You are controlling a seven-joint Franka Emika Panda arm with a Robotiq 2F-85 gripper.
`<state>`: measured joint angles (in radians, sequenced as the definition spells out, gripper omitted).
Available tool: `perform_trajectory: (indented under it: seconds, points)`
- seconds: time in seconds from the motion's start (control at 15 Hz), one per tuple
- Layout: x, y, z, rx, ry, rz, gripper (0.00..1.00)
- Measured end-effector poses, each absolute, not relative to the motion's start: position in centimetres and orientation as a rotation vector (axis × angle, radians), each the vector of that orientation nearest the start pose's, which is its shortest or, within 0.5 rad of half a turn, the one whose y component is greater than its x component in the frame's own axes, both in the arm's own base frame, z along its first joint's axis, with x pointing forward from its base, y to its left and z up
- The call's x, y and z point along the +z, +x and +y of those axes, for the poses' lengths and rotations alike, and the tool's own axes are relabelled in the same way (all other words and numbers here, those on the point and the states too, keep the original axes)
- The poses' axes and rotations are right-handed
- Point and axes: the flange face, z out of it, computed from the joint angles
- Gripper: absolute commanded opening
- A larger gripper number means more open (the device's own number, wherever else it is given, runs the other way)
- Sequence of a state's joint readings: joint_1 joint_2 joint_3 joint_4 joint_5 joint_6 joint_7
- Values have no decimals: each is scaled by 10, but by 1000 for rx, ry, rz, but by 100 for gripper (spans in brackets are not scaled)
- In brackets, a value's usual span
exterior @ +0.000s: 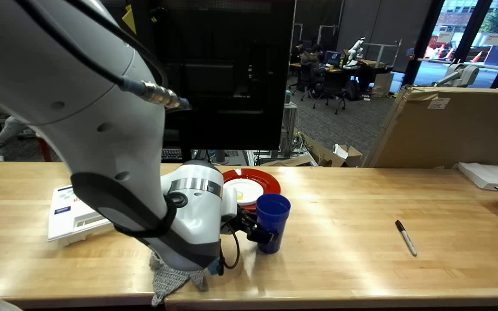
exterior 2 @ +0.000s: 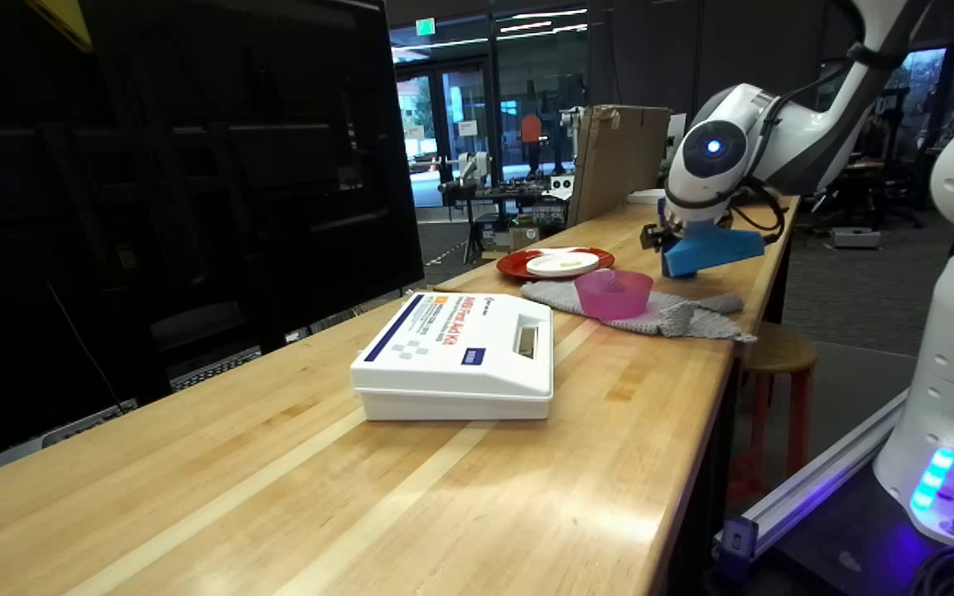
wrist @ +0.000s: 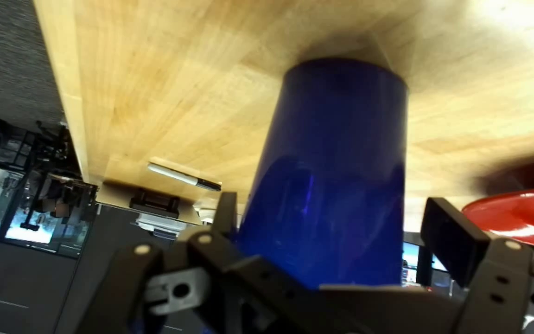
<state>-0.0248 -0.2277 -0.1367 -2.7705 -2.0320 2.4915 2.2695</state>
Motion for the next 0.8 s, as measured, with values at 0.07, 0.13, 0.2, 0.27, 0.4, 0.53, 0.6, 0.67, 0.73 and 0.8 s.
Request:
perform_trajectory:
  seconds: [0.07,0.13,0.2,0.27,0.4,0.53,0.6,0.67,0.73,0.8]
  points:
    - [278,366,-53,-1598,-3110,945,99]
    - [282,365,-54,-1606,-3097,920,75]
    - [287,364,-56,-1612,-3086,898,74]
    - [290,363,-57,-1609,-3078,878,72]
    - [293,360,-59,-1579,-3069,858,60]
    - [297,358,-62,-1537,-3069,837,60]
    - [299,356,-63,-1514,-3069,826,60]
    - [301,354,-65,-1487,-3066,813,60]
    - [303,352,-67,-1462,-3066,802,60]
    - [305,350,-69,-1438,-3077,771,60]
